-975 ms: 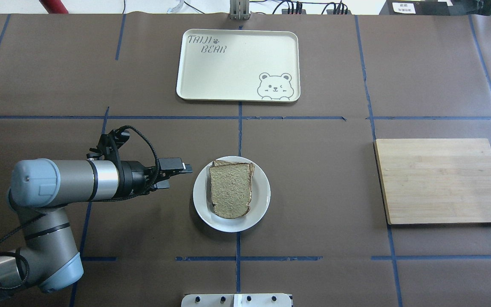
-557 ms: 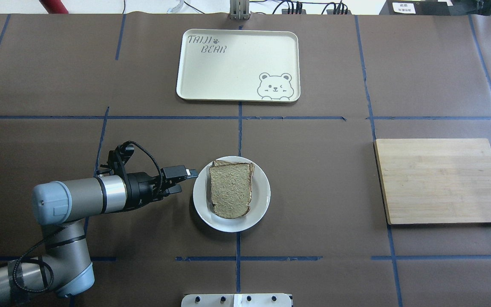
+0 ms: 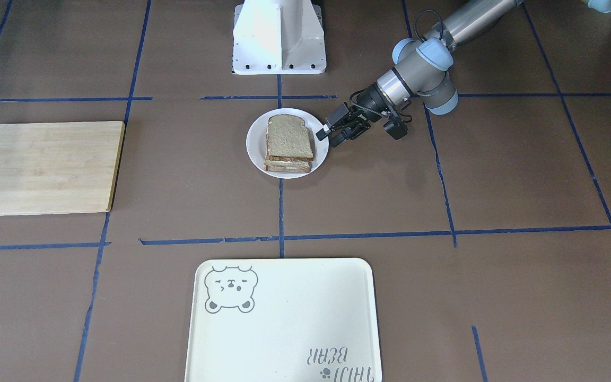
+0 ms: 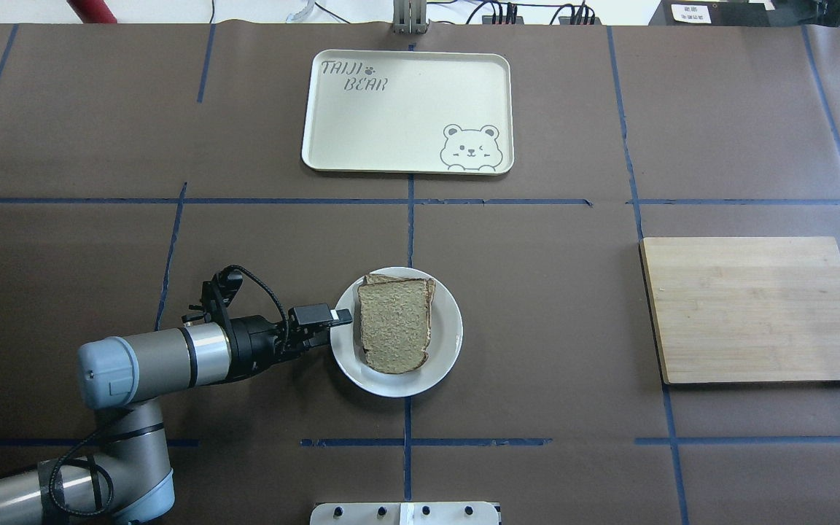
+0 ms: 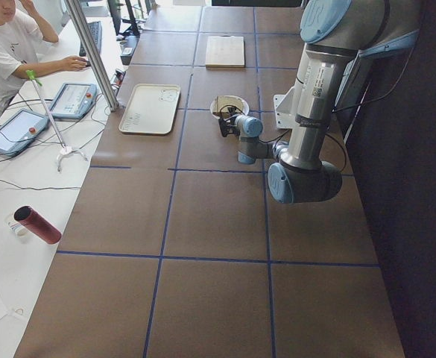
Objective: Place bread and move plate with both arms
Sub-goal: 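Reach the left gripper to the white plate rim and grip it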
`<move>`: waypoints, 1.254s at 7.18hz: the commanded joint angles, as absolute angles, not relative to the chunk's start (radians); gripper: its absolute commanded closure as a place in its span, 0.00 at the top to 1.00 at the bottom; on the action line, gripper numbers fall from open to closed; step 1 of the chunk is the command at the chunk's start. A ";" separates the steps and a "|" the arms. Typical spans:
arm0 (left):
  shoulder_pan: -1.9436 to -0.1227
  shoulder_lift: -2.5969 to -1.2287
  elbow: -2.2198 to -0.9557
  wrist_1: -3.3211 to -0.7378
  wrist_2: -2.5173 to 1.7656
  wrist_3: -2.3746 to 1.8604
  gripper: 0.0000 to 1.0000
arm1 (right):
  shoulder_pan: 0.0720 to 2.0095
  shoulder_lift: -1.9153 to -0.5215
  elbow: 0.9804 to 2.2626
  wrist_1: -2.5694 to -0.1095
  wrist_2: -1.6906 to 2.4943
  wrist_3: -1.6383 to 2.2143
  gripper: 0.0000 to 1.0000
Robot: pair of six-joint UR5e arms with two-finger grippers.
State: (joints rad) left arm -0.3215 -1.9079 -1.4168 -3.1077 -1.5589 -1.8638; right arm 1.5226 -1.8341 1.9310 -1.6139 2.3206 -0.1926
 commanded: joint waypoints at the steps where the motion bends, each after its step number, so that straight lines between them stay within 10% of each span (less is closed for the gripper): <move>1: -0.296 -1.910 -1.416 -3.112 -1.542 -1.865 0.53 | 1.523 -1.836 1.931 -1.614 2.321 -0.192 1.00; 3: -0.296 -1.916 -1.416 -3.123 -1.542 -1.865 0.08 | 1.523 -1.835 1.930 -1.614 2.321 -0.192 1.00; 9: -0.296 -1.920 -1.414 -3.269 -1.479 -1.864 0.00 | 1.523 -1.835 1.928 -1.612 2.319 -0.187 1.00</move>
